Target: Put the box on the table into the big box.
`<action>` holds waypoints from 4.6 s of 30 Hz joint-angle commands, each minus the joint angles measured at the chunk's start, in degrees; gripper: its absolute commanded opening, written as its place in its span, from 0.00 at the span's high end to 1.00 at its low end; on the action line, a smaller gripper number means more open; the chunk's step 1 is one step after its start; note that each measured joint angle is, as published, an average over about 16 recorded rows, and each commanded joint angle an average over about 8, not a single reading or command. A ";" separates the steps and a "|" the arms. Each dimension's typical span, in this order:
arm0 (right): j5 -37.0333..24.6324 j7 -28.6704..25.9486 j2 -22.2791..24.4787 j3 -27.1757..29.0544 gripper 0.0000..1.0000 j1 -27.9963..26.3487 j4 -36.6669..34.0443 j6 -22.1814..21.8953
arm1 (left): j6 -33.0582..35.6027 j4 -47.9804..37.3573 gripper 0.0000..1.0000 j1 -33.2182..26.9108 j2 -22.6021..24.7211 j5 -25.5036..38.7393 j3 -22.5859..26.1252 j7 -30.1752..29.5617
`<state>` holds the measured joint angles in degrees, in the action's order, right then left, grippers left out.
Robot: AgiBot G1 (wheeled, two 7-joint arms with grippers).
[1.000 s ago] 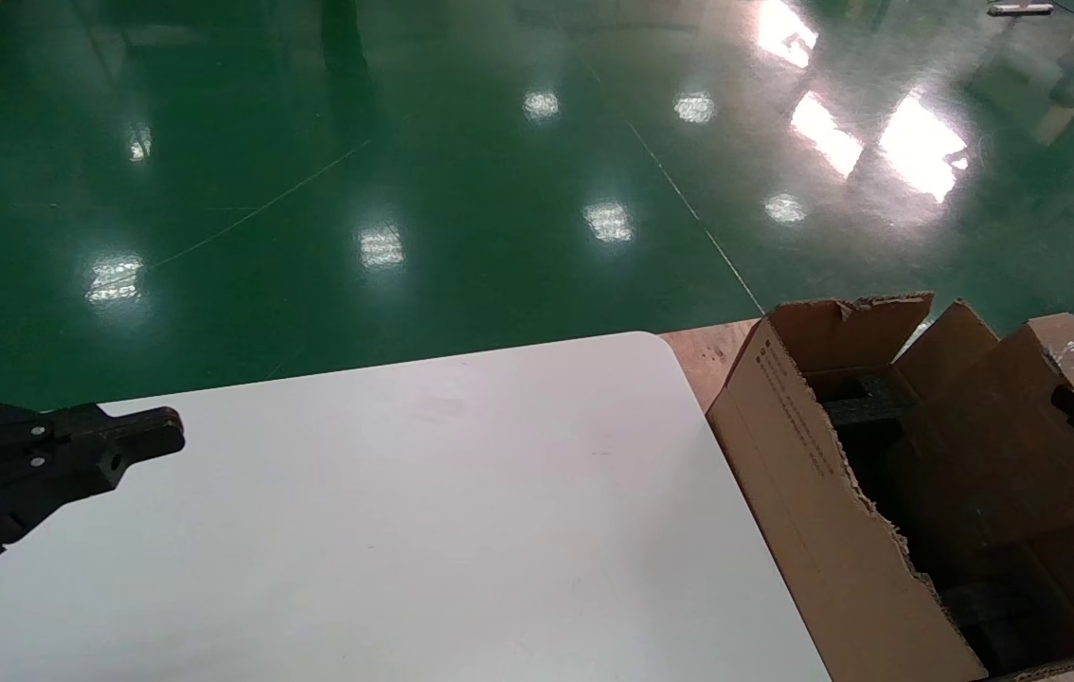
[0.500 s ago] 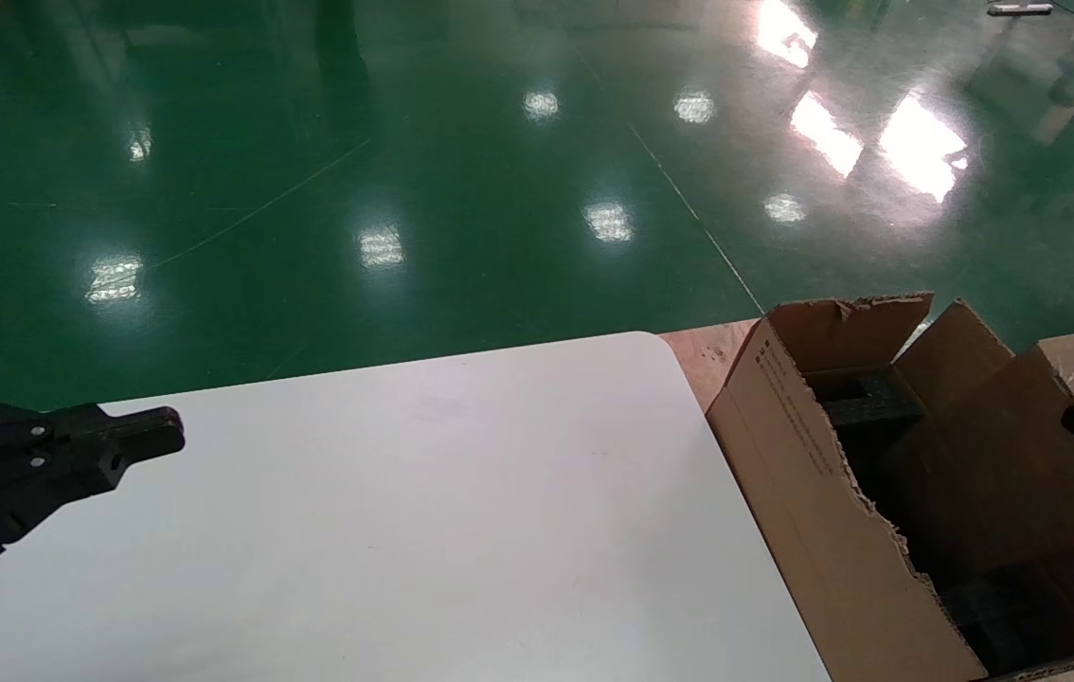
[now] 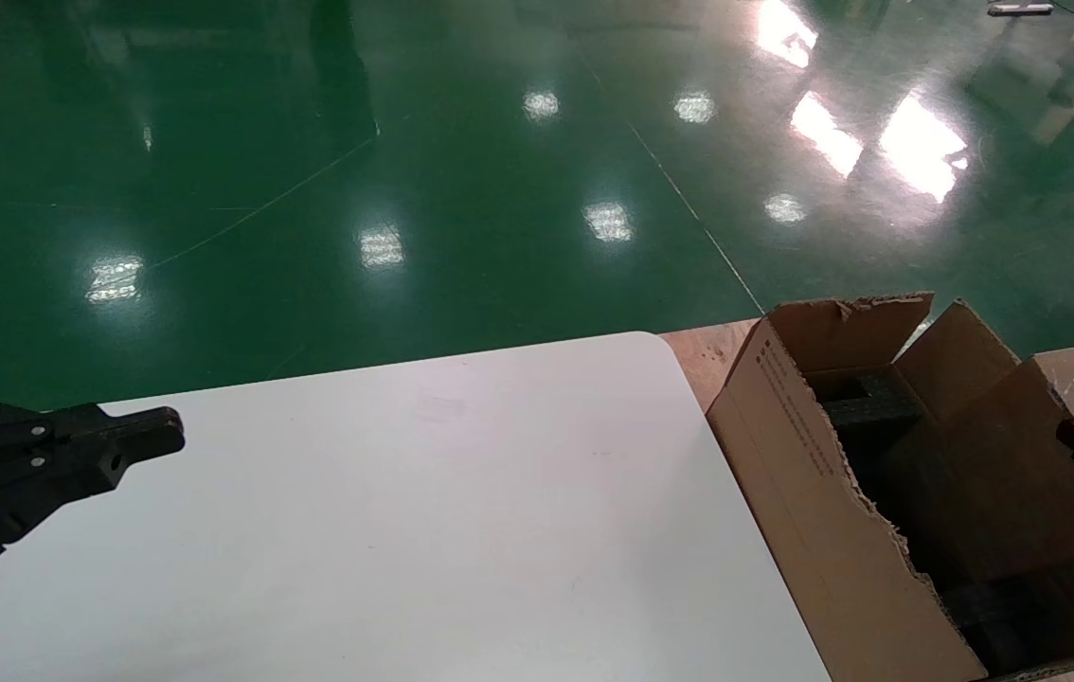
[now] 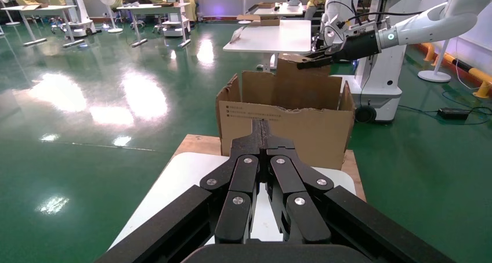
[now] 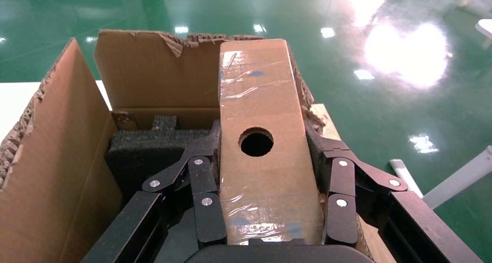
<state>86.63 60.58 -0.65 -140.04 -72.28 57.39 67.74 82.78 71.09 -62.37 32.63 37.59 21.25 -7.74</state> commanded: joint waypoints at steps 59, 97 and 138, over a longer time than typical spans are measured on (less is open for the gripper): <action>8.33 -5.49 -5.96 -4.34 0.00 7.92 -7.98 3.73 | -0.02 -0.01 0.00 0.01 0.00 -0.01 0.00 0.00; -27.23 -2.82 -10.79 6.34 0.00 -26.93 -3.61 2.93 | -0.02 -0.01 0.00 0.01 -0.01 -0.01 0.00 0.01; -59.71 -20.40 -17.81 39.60 0.00 -22.29 6.30 3.31 | -0.04 -0.04 0.00 0.02 -0.01 -0.02 0.00 0.01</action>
<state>26.95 40.20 -18.46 -100.47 -94.58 63.68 71.04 82.74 71.06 -62.35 32.62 37.57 21.26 -7.73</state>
